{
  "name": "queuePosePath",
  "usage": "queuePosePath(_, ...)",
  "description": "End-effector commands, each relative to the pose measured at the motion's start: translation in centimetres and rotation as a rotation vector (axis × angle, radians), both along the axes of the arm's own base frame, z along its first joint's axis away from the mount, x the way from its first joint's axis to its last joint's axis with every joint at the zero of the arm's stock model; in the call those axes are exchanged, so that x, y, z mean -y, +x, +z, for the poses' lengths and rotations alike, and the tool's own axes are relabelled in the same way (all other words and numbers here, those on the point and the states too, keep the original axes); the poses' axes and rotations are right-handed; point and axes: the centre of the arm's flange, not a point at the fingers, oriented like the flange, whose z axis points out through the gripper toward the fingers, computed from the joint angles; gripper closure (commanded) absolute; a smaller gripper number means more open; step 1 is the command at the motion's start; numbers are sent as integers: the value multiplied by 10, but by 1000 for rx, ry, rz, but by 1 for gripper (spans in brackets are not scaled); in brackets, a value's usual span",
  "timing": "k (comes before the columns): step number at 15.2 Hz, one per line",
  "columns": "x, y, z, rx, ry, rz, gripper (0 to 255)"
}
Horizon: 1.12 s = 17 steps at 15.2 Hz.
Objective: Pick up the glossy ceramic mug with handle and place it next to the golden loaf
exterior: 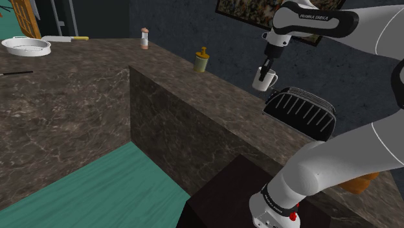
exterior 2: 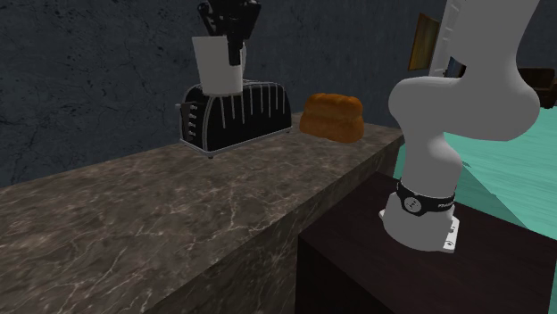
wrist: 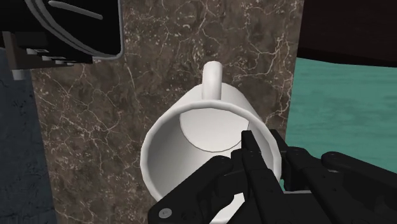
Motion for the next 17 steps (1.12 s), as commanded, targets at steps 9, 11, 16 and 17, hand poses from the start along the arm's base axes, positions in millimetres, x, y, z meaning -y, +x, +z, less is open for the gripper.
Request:
queuePosePath(9,1,-126,1,0,0,0,255)
queuePosePath(11,1,-153,1,0,0,0,255)
queuePosePath(16,2,-219,1,0,0,0,255)
queuePosePath(17,2,-232,2,0,0,0,255)
